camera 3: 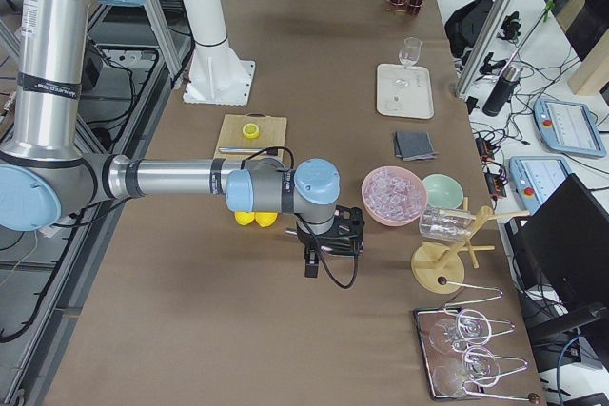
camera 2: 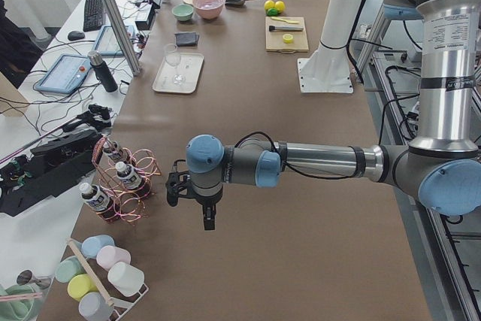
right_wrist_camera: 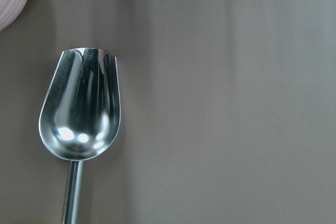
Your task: Take tea from basket to plate
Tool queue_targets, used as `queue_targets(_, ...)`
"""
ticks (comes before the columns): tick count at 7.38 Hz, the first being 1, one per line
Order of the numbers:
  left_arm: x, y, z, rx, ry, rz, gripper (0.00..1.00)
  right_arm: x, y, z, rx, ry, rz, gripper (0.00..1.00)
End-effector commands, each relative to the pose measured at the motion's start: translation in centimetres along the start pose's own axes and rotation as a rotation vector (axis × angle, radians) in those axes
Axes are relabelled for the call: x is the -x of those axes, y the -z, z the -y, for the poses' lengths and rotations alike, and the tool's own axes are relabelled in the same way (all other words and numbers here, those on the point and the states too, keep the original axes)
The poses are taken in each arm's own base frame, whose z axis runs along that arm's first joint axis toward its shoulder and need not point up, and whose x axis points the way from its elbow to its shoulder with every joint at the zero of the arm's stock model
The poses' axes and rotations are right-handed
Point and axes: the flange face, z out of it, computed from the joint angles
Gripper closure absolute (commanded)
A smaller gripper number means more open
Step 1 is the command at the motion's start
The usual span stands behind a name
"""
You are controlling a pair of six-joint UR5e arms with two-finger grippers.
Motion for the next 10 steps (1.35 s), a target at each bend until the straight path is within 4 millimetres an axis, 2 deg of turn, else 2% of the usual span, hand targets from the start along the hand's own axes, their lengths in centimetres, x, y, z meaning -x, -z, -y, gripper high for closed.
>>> queue_targets(1, -0.8, 0.1, 0.0, 0.005, -0.009, -0.024, 0.02, -0.1, 0.0, -0.1, 0.001, -0.003, -0.001, 0.00)
queue_targets(2, -0.9, -0.1, 0.0, 0.007, -0.055, -0.020, 0.02, -0.1, -0.1, -0.1, 0.002, -0.002, 0.001, 0.00)
queue_targets(3, -0.5, -0.5, -0.1, 0.015, -0.204, -0.018, 0.02, -0.1, -0.1, -0.1, 0.002, -0.002, 0.002, 0.00)
queue_targets(4, 1.0, -1.3, -1.5, 0.036, -0.285, -0.020, 0.02, -0.1, -0.1, -0.1, 0.002, -0.004, 0.002, 0.00)
queue_targets(5, 1.6, -1.4, -2.3, 0.040, -0.286, -0.025, 0.02, -0.1, -0.1, -0.1, 0.002, -0.002, 0.002, 0.00)
queue_targets(10, 1.9, -1.7, -2.3, 0.042, -0.284, -0.017, 0.02, -0.2, -0.1, -0.2, 0.003, -0.003, -0.001, 0.00)
